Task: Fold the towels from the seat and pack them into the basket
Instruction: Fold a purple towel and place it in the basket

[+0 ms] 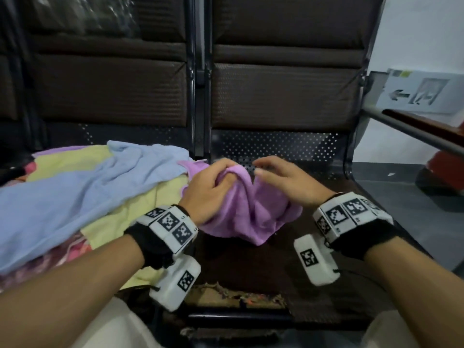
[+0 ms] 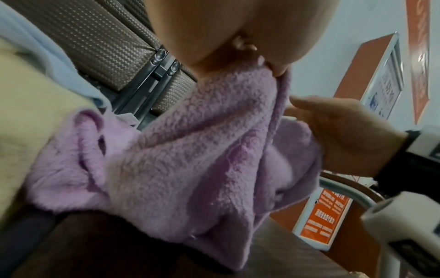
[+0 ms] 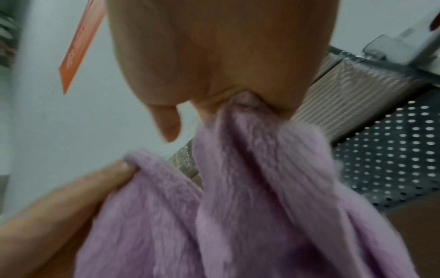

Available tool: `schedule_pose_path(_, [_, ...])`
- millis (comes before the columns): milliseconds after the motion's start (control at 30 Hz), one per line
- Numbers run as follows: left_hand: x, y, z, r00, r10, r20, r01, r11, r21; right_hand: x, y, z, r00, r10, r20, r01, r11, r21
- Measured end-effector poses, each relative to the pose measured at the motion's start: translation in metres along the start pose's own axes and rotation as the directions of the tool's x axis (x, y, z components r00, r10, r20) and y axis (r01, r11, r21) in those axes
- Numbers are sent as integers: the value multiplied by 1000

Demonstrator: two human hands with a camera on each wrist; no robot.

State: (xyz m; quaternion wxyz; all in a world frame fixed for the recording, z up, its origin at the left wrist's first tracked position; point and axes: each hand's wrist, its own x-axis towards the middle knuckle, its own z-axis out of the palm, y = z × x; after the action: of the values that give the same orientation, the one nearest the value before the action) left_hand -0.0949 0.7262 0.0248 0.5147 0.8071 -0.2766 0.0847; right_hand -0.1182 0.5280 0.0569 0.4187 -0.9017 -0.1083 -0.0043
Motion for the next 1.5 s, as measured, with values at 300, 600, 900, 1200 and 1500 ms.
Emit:
schedule_pose_path(300, [-6, -3, -14, 997, 59, 43, -68, 970, 232, -12, -8, -19, 969, -206, -139, 225, 964, 140])
schedule_pose_path(600, [12, -13, -26, 991, -118, -60, 129, 748, 651, -26, 7, -65, 706, -86, -703, 327, 920, 216])
schedule_pose_path(900, [47, 40, -15, 998, -60, -22, 63, 964, 259, -6, 32, -46, 738, 169, -653, 143, 907, 396])
schedule_pose_path(1200, [8, -3, 8, 965, -97, 245, 72, 992, 107, 0, 23, 0, 992, 15, -127, -13, 1000, 21])
schedule_pose_path(1500, [9, -16, 3, 965, -116, 236, 92, 990, 111, 9, 25, -3, 991, 1, -135, 3, 1000, 30])
